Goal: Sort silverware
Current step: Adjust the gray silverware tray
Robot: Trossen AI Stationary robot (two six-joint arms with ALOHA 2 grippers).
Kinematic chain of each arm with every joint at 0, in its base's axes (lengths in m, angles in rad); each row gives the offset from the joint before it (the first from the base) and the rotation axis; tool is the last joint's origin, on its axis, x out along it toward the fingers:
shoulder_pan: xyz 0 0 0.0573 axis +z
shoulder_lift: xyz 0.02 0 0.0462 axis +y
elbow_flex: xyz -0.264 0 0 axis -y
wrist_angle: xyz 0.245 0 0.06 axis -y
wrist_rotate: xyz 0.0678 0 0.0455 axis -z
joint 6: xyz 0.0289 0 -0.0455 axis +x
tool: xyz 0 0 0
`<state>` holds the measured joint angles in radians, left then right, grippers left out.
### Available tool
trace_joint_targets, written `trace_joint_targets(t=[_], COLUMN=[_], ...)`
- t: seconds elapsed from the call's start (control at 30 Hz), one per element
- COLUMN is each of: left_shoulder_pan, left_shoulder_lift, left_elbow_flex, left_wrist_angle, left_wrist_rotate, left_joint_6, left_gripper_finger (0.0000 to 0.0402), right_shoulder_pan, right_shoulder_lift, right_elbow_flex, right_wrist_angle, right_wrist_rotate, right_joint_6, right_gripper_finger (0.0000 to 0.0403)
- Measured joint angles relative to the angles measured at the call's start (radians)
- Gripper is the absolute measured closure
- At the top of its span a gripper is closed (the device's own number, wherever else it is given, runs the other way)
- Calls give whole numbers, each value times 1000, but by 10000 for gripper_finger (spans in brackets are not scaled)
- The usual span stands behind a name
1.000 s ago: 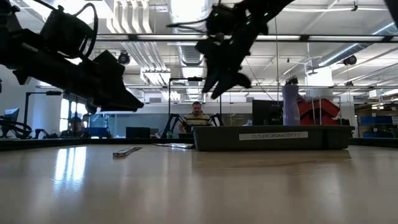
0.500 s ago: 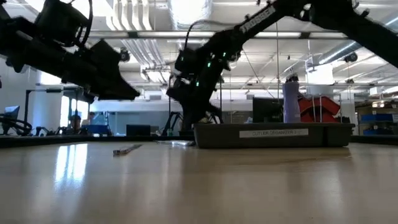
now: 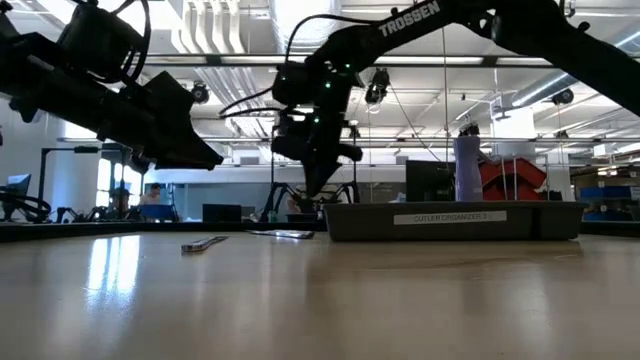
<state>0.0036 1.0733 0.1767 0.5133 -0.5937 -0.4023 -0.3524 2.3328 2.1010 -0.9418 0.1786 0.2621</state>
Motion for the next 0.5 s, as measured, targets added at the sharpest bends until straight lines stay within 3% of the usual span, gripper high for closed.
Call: trace_joint_targets(t=[0.33, 0.5], left_shoulder_pan=[-2, -2], left_shoulder_lift=[-88, -146], left_elbow_flex=[4, 4], left_wrist_angle=[-30, -88], left_wrist_rotate=[8, 9], left_joint_6=[17, 15], left_gripper_finger=[283, 283], right_shoulder_pan=[80, 79], right_shoulder_lift=[115, 150], right_elbow_flex=[1, 2], right_wrist_angle=[61, 121], right_wrist_rotate=[84, 235], right_joint_6=[137, 139], right_gripper_finger=[403, 403])
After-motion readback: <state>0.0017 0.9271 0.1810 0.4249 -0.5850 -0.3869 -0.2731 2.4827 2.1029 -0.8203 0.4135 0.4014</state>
